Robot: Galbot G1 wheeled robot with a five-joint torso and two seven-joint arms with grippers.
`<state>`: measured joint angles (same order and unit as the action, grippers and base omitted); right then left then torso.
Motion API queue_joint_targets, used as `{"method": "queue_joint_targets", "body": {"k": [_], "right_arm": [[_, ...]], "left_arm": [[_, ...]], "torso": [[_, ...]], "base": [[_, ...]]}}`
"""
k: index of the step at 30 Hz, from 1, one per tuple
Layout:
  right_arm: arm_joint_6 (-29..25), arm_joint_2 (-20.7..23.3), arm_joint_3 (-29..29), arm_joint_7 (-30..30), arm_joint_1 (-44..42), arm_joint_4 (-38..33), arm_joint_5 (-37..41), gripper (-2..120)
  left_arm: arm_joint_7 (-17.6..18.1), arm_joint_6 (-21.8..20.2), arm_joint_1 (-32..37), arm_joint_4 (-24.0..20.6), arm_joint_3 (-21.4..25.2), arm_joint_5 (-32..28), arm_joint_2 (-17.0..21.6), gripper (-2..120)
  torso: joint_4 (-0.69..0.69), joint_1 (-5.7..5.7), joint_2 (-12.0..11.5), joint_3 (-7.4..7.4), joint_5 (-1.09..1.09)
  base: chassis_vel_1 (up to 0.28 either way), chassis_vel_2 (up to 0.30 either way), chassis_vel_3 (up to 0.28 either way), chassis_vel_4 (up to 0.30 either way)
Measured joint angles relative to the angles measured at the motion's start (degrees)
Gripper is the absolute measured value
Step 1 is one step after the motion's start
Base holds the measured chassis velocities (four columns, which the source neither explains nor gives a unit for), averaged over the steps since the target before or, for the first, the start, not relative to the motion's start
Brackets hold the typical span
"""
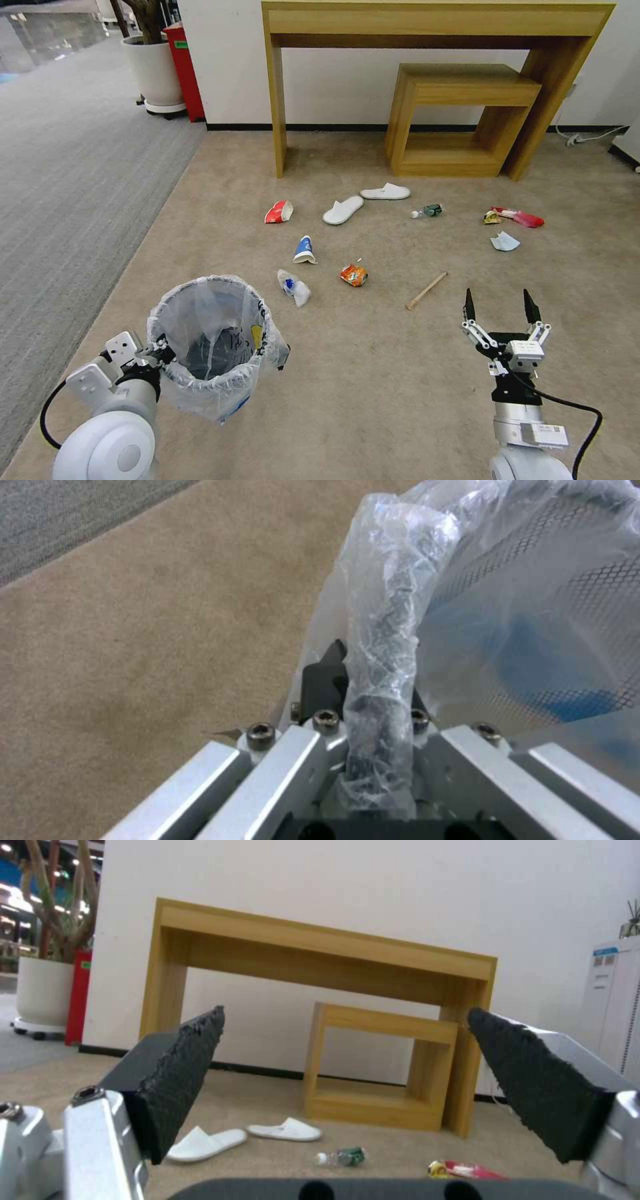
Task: Pick up the trash bin and place the garbage on the floor into it.
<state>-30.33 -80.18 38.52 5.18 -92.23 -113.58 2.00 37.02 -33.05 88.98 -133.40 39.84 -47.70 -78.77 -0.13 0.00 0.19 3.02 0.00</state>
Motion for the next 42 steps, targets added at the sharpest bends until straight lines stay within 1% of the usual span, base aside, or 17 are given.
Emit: {"method": "queue_joint_targets", "body": {"k": [7, 20, 42], "right_arm": [[-0.26, -0.06, 0.15, -0.08, -0.13, 0.00, -0.30, 93], [-0.77, -0.16, 0.25, -0.21, 0.04, 0.88, -0.90, 93], [-2.64, -0.04, 0.07, -1.84, 0.78, 2.29, -0.12, 95]], "left_arm": [[0.01, 0.01, 0.07, -0.21, 0.00, 0.00, -0.05, 1], [0.02, 0.16, -0.02, 0.06, -0.13, 0.58, -0.54, 1], [-0.22, 0.40, -0.45, 0.90, -0.38, 0.95, -1.14, 1]], "torso": [[0.00, 0.00, 0.00, 0.00, 0.00], [0.00, 0.00, 0.00, 0.00, 0.00], [0.00, 0.00, 0.00, 0.01, 0.00]], "base": [[0.034, 0.032, -0.034, -0.028], [0.110, 0.113, -0.104, -0.114], [0.024, 0.027, -0.027, -0.027]]}}
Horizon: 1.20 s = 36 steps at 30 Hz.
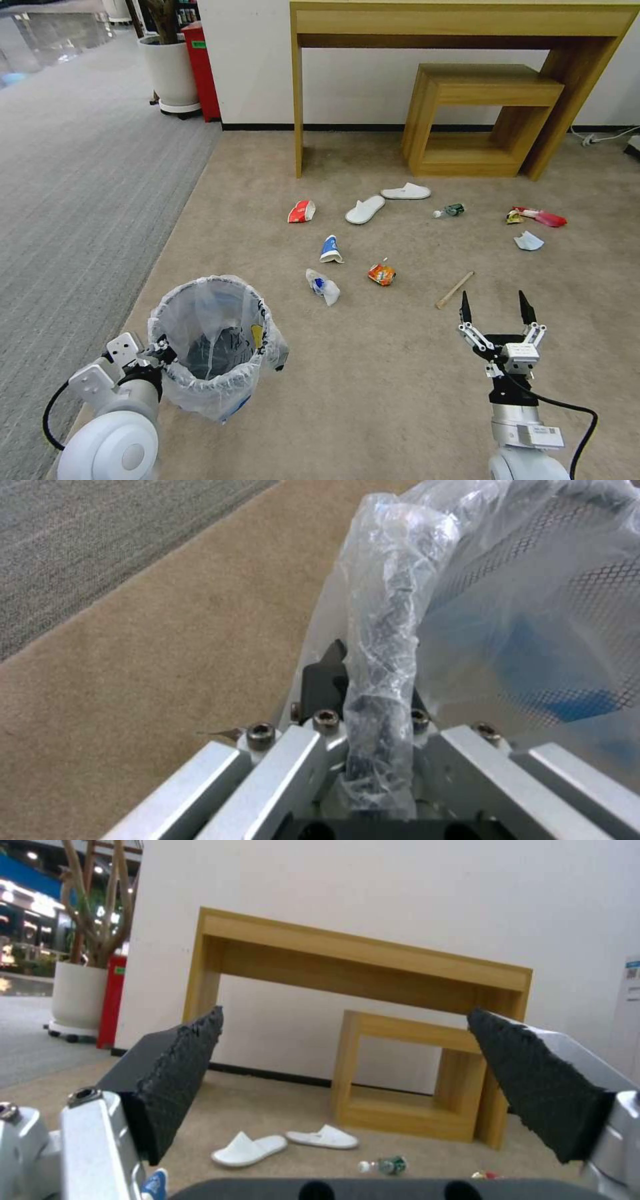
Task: Pick up the trash bin and place the garbage on the floor into it.
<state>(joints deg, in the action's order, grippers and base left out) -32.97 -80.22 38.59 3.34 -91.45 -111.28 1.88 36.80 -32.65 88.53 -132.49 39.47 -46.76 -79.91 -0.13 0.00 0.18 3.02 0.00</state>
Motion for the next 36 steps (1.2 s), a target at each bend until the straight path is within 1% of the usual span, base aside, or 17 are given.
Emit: {"method": "queue_joint_targets", "body": {"k": [2, 17, 36], "right_arm": [[0.18, 0.03, 0.05, -0.01, -0.11, -0.06, -0.03, 97], [0.76, -0.27, 0.14, -0.06, -0.75, -0.78, -1.02, 97], [0.22, -0.13, 0.41, -0.06, -1.26, -1.19, -1.62, 97]], "left_arm": [[-0.01, 0.01, -0.01, 0.00, 0.06, 0.00, 0.00, 1], [-0.02, 0.28, 0.16, -0.59, 0.90, -0.23, 0.16, 1], [-0.26, 0.52, 0.95, -1.45, 0.85, 0.42, 0.02, 1]], "torso": [[0.00, 0.00, 0.00, 0.00, 0.00], [0.00, 0.00, 0.01, -0.01, 0.00], [0.00, 0.00, 0.00, 0.00, -0.01]], "base": [[0.000, 0.000, 0.000, 0.000], [-0.016, 0.015, 0.014, -0.016], [-0.124, 0.125, 0.120, -0.125]]}}
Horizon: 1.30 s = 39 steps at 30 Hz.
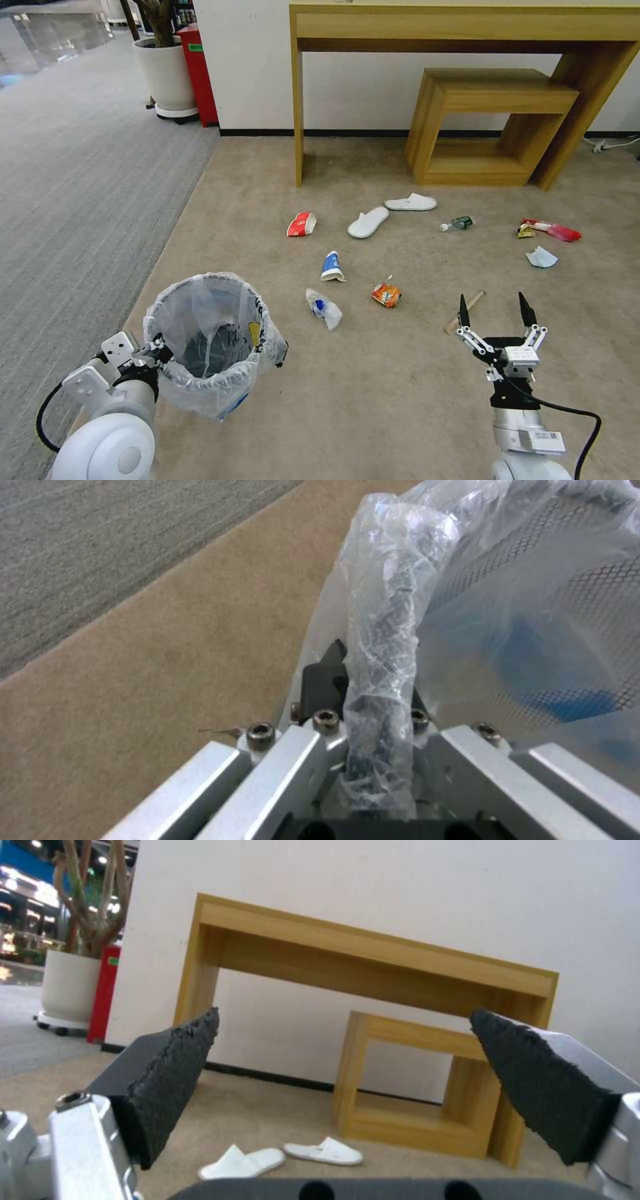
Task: Pick up the trash bin and place the garbage on the floor into it.
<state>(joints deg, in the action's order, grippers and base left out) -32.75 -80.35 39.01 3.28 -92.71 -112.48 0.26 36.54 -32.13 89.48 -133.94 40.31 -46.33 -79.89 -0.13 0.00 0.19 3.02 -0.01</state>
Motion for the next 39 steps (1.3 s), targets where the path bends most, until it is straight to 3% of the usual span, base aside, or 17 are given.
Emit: {"method": "queue_joint_targets", "body": {"k": [39], "right_arm": [[-0.19, 0.97, -0.20, 0.04, 1.00, 1.57, 0.25, 96]], "left_arm": [[0.23, 0.00, -0.54, 0.79, 0.30, 0.18, -1.02, 1]], "torso": [[0.00, 0.00, 0.00, 0.00, 0.01]], "base": [[-0.118, 0.114, 0.113, -0.111]]}}
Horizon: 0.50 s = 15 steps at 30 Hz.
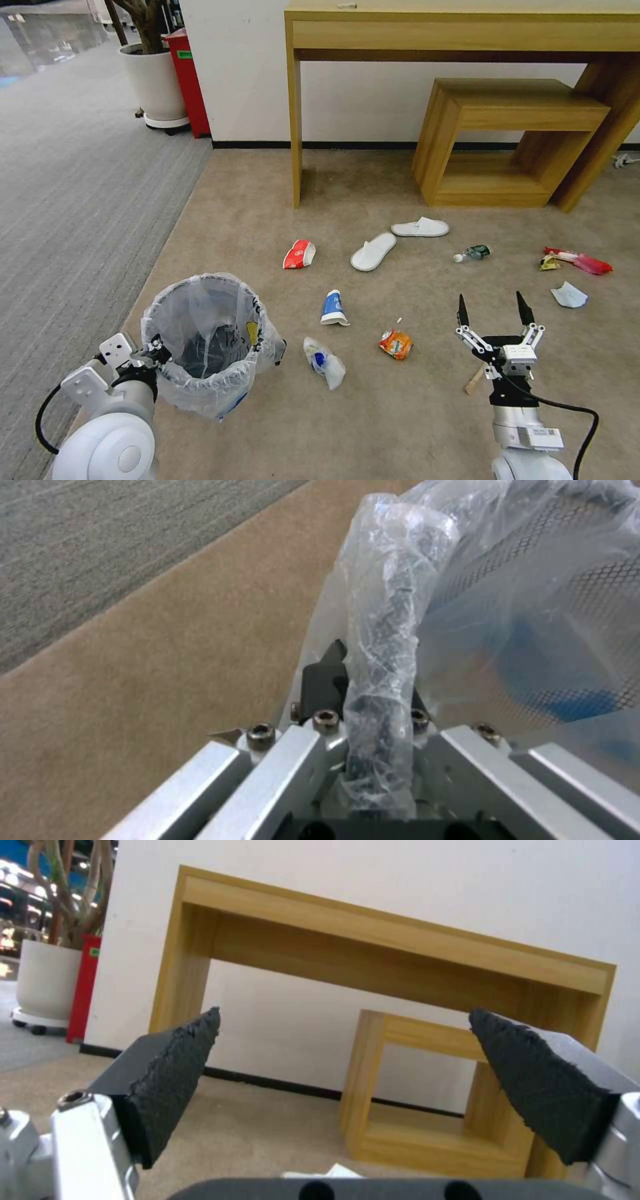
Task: Pick up the trash bin and place the garbage on the floor into it.
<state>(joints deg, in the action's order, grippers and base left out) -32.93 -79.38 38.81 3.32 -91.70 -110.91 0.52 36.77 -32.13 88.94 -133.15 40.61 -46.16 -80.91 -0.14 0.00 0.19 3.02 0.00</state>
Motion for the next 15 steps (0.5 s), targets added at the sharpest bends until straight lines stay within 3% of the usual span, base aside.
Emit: {"method": "queue_joint_targets", "body": {"k": [7, 15], "right_arm": [[-0.09, 0.42, -0.06, -0.41, 0.00, 0.04, 0.74, 97], [1.19, 5.06, -1.94, -7.77, -1.99, -0.16, 10.78, 100]], "left_arm": [[-0.02, 0.00, -0.02, 0.09, -0.01, 0.11, -0.06, 1], [-0.31, 0.05, 0.16, 0.64, -0.39, 0.87, -0.18, 1]], "torso": [[0.00, 0.00, 0.00, 0.00, 0.00], [0.00, 0.00, 0.00, -0.01, 0.00]], "base": [[-0.088, 0.100, 0.088, -0.105], [-0.010, 0.005, 0.004, -0.006]]}}
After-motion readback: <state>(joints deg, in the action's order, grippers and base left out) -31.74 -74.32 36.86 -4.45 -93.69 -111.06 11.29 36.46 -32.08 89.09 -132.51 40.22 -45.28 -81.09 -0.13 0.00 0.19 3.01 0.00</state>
